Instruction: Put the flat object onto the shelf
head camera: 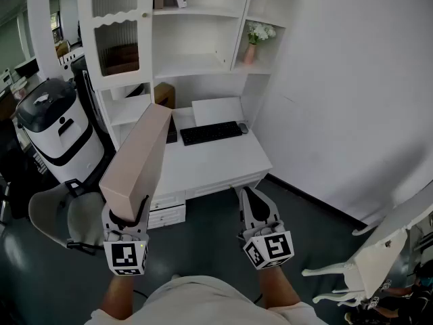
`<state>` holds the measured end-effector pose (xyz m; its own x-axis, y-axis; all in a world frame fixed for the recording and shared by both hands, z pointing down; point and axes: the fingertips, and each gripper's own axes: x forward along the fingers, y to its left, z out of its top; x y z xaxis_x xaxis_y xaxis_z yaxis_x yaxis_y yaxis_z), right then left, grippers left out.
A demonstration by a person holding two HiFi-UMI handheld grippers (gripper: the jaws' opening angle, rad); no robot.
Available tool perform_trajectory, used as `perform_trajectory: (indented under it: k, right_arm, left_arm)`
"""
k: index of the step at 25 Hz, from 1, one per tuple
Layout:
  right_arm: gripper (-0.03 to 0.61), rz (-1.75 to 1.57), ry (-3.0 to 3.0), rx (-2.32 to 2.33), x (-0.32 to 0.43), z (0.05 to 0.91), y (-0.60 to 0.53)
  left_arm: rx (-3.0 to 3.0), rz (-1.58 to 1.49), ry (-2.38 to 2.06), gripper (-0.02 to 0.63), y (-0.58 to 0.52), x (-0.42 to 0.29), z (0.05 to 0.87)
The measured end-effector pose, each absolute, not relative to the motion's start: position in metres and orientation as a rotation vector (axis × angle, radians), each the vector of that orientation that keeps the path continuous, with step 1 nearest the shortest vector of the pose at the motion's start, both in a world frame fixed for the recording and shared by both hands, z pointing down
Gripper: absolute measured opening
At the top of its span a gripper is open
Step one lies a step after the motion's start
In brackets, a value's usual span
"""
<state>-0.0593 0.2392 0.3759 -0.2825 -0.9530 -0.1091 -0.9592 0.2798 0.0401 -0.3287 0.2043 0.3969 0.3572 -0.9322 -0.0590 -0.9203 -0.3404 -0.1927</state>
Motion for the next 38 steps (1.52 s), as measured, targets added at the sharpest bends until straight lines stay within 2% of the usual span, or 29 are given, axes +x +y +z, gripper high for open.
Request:
perform_trajectory:
  k: [26, 38]
  right_arm:
    - [0.003, 0.137, 2.429, -1.903, -0.087, 0.389, 0.233]
    - [0.003, 0.114, 2.379, -1.96, -0.059, 0.399, 0.214]
  left_arm:
    - [-2.471, -0.088, 1.623, 0.279, 0.178, -0.355, 0.411]
    - [-2.496, -0.108, 1.583, 0.279, 0.144, -0.334, 0.419]
